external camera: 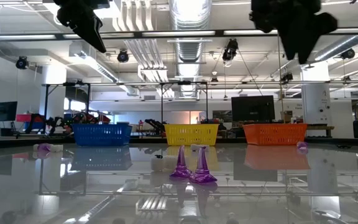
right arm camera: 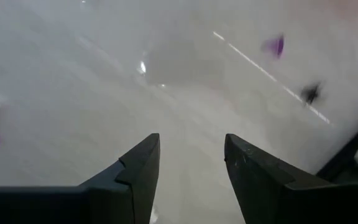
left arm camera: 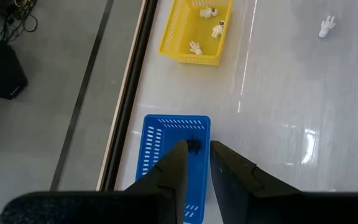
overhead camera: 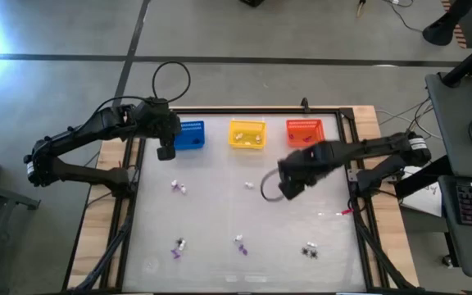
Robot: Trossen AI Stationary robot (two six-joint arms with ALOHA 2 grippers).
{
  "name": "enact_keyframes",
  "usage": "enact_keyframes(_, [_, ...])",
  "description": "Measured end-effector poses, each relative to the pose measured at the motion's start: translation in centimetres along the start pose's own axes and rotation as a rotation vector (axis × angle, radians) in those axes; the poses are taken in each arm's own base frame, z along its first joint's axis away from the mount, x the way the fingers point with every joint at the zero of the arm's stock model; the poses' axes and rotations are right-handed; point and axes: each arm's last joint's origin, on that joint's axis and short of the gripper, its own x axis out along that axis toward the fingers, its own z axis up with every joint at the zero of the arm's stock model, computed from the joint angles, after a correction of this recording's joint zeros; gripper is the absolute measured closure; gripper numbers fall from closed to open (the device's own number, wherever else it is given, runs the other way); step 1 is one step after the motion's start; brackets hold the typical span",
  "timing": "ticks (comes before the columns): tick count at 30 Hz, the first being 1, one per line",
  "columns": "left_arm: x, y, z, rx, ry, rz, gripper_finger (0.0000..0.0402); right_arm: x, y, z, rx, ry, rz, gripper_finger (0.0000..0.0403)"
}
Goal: Sort Halloween decoration
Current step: Put the black toy spider into the blue bin
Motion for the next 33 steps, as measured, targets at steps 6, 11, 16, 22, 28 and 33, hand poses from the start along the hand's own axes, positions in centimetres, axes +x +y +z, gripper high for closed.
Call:
enact_keyframes(6, [0.0, 0.0, 0.0, 0.000, 0.000, -0.001, 0.0350, 1.7, 1.4, -5.1, 0.087, 0.033, -0.051, 0.0225])
enact_keyframes(11, [0.0, 0.0, 0.0, -0.005, 0.000, -0.001, 0.0350, 2.2, 2.3, -9.0, 0.135, 0.036, -0.073, 0.0225])
enact_keyframes(16, [0.0, 0.0, 0.0, -0.017, 0.000, -0.002, 0.0350, 2.3, 3.0, -12.0, 0.112, 0.040, -0.028, 0.0225])
enact_keyframes(22, [0.0, 0.0, 0.0, -0.050, 0.000, -0.002, 0.0350, 2.5, 4.1, -15.0, 0.048, 0.058, 0.096, 0.0225])
enact_keyframes(28, [0.0, -0.1, -0.1, -0.095, 0.013, -0.007, 0.0350, 5.0, 4.1, -17.2, 0.024, 0.061, 0.046, 0.0225])
enact_keyframes(33, [0.0, -0.1, -0.1, -0.103, 0.014, -0.008, 0.0350, 8.0, 4.5, -18.7, 0.012, 0.111, 0.094, 0.0225])
